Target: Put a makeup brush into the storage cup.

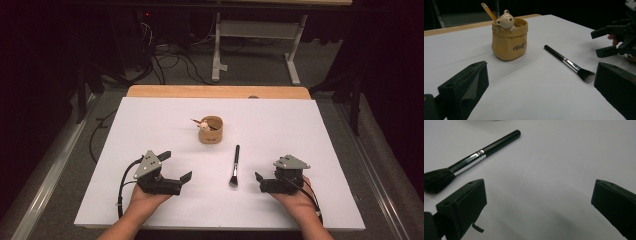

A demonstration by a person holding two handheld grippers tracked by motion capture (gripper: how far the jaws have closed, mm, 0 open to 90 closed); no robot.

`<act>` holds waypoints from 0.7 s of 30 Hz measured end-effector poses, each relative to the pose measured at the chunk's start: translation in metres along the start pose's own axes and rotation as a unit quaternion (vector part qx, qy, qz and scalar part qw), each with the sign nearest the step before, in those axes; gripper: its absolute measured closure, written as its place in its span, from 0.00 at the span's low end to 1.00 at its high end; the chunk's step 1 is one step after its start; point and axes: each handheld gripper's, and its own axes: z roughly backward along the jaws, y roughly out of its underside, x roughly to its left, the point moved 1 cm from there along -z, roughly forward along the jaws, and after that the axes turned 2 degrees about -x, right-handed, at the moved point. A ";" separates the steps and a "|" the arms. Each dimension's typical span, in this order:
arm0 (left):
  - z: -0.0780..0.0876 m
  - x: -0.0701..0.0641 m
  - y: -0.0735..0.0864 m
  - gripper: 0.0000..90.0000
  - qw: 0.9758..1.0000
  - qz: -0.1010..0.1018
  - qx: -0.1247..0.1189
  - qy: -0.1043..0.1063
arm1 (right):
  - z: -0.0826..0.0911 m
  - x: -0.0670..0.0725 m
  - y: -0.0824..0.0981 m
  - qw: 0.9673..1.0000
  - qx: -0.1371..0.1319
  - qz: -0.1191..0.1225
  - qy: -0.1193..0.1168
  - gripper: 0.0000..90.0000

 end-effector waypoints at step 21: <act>0.003 -0.003 -0.003 0.00 1.000 -0.005 -0.007 0.011 | 0.004 0.004 -0.015 0.992 0.123 0.005 -0.020 0.03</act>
